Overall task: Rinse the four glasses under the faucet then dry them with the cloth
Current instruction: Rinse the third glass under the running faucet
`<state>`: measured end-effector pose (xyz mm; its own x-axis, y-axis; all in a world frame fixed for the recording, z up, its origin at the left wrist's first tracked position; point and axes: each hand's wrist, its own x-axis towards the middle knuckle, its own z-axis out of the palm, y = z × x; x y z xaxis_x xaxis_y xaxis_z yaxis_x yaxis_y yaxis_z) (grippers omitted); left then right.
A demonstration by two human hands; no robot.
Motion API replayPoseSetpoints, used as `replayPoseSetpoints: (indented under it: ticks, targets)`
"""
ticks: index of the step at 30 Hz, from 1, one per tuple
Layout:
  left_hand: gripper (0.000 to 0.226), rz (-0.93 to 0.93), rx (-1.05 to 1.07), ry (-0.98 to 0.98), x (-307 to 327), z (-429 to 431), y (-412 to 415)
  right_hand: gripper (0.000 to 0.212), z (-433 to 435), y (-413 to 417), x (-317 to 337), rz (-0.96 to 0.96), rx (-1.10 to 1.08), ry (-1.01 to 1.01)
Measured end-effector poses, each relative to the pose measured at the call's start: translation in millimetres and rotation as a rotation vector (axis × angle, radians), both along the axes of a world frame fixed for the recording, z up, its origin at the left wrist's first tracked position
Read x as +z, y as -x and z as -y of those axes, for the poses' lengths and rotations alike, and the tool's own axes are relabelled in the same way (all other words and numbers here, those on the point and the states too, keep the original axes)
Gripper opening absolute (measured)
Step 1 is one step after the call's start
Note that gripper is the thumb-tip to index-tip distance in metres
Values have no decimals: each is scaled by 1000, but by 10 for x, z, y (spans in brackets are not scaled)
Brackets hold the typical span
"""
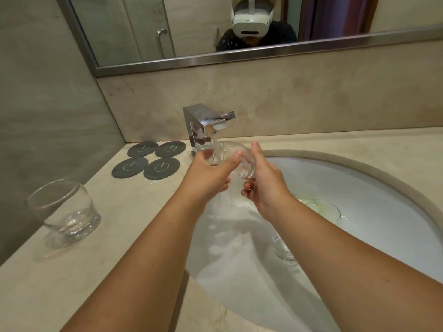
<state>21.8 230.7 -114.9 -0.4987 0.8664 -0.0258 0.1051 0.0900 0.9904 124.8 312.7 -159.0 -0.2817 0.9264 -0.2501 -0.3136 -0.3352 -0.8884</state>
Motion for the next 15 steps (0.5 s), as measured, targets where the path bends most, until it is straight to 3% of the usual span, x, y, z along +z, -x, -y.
replayPoseSetpoints:
  ticks: [9,15]
  targets:
    - [75,0,10,1,-143,-8,58,36,-71,-1,-16,-40,-83,-20]
    - [63,164,-30,-15,-152,-17,9,27,-53,3,-16,-53,-76,-133]
